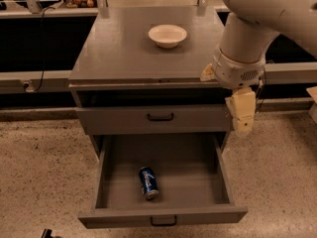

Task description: Pick pepsi can from middle drawer and place on counter

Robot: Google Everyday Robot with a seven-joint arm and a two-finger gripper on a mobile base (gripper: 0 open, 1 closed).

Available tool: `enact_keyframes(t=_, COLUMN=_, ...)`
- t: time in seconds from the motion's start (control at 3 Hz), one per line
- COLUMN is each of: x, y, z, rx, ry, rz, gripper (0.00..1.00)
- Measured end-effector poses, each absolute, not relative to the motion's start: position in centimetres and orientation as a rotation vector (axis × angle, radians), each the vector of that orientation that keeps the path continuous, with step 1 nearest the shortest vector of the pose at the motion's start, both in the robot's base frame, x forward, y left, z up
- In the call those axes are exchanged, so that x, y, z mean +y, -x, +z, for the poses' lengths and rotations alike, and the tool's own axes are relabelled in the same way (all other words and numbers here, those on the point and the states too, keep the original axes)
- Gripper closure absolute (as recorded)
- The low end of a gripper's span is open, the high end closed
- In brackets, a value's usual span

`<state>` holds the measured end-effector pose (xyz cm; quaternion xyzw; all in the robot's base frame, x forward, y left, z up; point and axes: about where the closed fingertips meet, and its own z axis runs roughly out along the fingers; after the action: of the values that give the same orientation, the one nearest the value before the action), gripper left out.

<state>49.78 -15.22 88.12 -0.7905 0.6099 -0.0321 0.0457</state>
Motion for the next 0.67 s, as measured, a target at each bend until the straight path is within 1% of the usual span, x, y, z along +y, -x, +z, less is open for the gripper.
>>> enact_keyframes(t=0.33, x=-15.2, y=-50.3, z=87.3, rx=1.846, ry=2.41, rz=-0.057, gripper=0.0)
enact_keyframes(t=0.67, x=-13.0, y=-52.7, z=84.4, rx=1.682, ry=2.471, rz=-0.035, gripper=0.0)
